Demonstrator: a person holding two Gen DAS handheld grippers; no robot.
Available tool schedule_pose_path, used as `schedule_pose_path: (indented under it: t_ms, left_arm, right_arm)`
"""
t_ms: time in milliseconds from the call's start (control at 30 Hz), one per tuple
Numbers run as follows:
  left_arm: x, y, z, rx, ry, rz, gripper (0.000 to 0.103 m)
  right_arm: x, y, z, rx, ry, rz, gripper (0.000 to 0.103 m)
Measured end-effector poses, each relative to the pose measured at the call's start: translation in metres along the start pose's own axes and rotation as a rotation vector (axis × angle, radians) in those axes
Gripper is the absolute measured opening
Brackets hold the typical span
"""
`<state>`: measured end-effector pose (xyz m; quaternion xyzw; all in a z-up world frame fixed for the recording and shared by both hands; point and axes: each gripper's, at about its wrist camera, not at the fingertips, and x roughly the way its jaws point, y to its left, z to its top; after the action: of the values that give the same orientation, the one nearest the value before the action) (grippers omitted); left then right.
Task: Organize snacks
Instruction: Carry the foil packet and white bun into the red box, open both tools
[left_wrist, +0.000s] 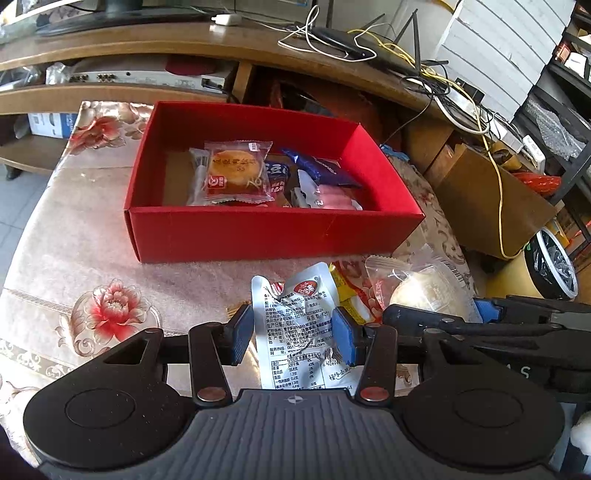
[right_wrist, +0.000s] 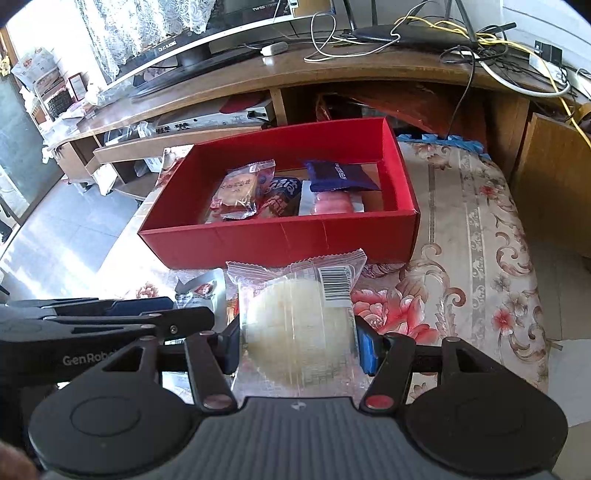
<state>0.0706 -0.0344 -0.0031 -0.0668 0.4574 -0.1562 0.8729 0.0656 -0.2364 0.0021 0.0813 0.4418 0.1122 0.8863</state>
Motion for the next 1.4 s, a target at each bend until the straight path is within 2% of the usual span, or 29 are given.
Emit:
schedule_pose_path:
  t_ms: [533, 900, 1133, 1300, 1400]
  left_arm:
    - [-0.001, -0.002, 0.001, 0.008, -0.004, 0.011, 0.054]
    - [0.001, -0.009, 0.013, 0.035, -0.017, 0.015, 0.053]
    - [0.005, -0.011, 0.034, 0.037, -0.041, 0.012, 0.053]
    - [0.016, -0.016, 0.060, 0.058, -0.058, 0.012, 0.053]
    - [0.026, -0.013, 0.079, 0.033, -0.079, 0.022, 0.053]
  right_arm:
    - [-0.003, 0.000, 0.001, 0.004, -0.006, 0.014, 0.055]
    - [-0.003, -0.006, 0.009, 0.026, -0.018, 0.021, 0.055]
    - [-0.002, -0.010, 0.026, 0.042, -0.042, 0.013, 0.055]
    - [0.003, -0.018, 0.046, 0.068, -0.070, 0.000, 0.055]
    - [0.012, -0.026, 0.065, 0.089, -0.080, -0.009, 0.055]
